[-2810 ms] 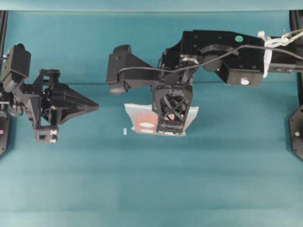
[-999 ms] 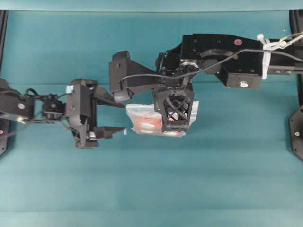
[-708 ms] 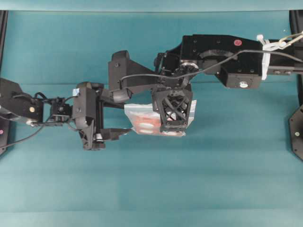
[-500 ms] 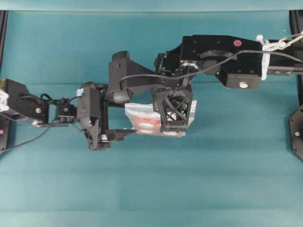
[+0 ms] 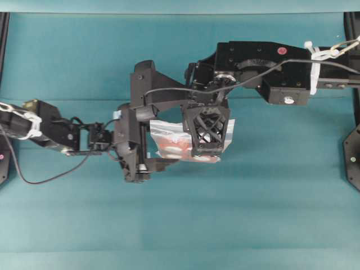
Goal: Hand over the clear zip bag and make it stand upright.
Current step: 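Close the left gripper on the bag's bottom edge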
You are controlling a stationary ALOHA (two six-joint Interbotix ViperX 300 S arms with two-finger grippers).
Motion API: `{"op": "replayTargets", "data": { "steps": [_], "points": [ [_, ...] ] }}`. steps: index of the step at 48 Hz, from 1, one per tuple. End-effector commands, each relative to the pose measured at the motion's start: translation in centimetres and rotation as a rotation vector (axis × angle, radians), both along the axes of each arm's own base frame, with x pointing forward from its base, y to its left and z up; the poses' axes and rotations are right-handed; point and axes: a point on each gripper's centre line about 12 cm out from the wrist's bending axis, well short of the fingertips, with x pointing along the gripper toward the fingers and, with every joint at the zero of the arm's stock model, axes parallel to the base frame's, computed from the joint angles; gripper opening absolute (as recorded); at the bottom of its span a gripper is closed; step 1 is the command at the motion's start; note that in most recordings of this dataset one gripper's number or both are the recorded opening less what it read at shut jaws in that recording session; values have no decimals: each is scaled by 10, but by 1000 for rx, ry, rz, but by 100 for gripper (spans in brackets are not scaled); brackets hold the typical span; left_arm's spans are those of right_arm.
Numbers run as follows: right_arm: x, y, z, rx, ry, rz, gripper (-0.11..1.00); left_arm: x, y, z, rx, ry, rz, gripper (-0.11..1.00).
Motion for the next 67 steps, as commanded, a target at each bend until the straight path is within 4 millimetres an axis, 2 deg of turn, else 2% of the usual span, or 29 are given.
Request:
{"op": "replayTargets", "data": {
  "steps": [1,23,43,47,51,60,67],
  "points": [
    [-2,0,10,-4,-28,4,1,8,0,7,2,-35,-3,95],
    [-2,-4,8,-3,-29,-13,1,13,-2,1,-29,-56,2,93],
    [-2,-4,7,-3,-27,-14,1,14,-6,-5,-43,-56,-5,85],
    [-2,-4,7,-3,-27,-14,1,14,-6,-5,-42,-57,-6,78],
    [-2,-4,7,-3,-31,-15,1,15,-8,-4,-30,-60,-14,66],
    [-1,-4,8,-4,-36,-17,1,15,-10,-6,2,-41,-28,26],
    [-2,-4,8,-3,-33,-16,1,15,-13,-6,7,-38,-37,23]
  ]
}}
